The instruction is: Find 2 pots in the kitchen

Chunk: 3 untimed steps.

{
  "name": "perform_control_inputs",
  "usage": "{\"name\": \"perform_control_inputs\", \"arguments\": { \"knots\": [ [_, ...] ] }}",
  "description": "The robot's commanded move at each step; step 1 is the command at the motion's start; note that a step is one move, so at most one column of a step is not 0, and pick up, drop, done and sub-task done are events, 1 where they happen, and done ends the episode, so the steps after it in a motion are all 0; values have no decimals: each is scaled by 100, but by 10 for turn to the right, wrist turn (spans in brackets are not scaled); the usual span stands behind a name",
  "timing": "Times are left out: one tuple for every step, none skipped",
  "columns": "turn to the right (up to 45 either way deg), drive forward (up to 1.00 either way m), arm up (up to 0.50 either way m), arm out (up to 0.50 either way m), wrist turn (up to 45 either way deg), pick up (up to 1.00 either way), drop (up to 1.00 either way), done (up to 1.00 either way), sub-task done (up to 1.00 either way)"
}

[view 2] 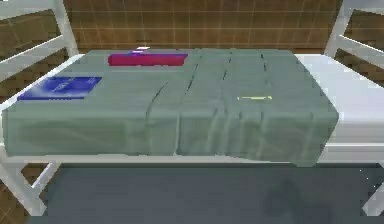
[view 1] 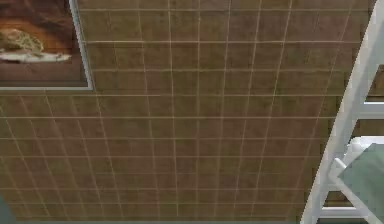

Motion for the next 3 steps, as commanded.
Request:
{"name": "perform_control_inputs", "arguments": {
  "knots": [
    [-450, 0, 0, 0, 0, 0, 0, 0, 0],
    [-90, 0, 0, 0, 0, 0, 0, 0, 0],
    [0, 100, 0, 0, 0, 0, 0, 0, 0]
  ]
}}
